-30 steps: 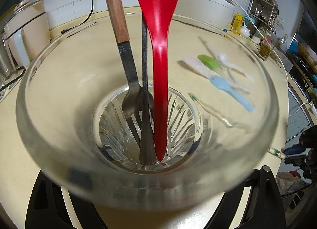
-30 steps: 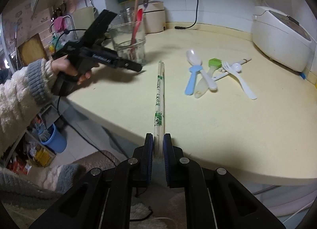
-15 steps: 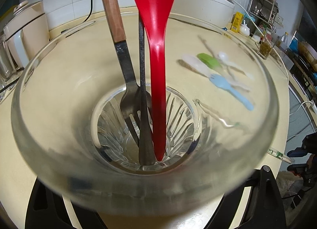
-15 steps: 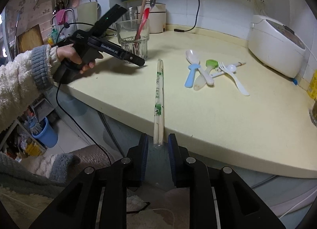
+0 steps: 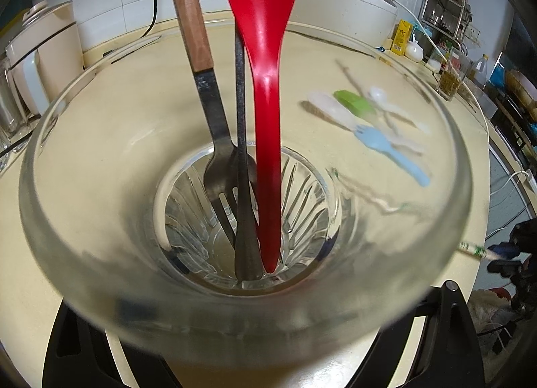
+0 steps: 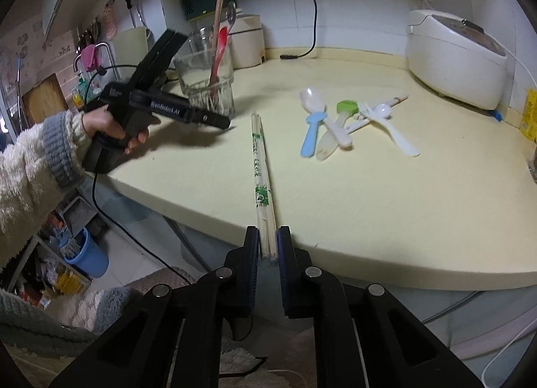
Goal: Organize utensils
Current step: 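Carry the chopsticks to the glass and lower them in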
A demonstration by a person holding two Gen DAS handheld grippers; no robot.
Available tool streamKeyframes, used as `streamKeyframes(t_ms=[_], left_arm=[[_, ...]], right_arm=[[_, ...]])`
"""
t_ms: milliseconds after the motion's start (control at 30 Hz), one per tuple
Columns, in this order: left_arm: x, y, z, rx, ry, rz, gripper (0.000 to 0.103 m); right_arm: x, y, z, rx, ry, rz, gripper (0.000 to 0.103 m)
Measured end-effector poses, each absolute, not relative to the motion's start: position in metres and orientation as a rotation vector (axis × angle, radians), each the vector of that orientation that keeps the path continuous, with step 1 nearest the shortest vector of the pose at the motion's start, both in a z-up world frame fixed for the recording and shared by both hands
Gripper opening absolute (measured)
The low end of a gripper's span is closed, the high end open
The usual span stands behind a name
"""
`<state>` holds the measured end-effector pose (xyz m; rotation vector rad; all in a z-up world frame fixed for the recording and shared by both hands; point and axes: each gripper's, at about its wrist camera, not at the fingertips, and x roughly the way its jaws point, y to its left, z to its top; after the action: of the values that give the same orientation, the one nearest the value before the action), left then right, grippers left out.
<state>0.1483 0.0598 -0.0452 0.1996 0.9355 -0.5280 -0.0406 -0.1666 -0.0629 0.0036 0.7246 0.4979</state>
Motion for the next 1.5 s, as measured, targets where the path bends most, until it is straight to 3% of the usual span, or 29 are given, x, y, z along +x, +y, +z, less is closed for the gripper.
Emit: streamKeyframes(t_ms=[600, 1500], left_arm=[[0.148, 0.059, -0.046, 0.21, 0.936, -0.525, 0.092], [0.149, 0.064, -0.045, 0.188, 0.936, -0.535, 0.092]], right_arm=[[-0.026, -0.204, 0.03, 0.111, 0.486, 0.495, 0.009], [0.043, -0.162, 0.158, 0.077, 0.237, 0.595, 0.008]])
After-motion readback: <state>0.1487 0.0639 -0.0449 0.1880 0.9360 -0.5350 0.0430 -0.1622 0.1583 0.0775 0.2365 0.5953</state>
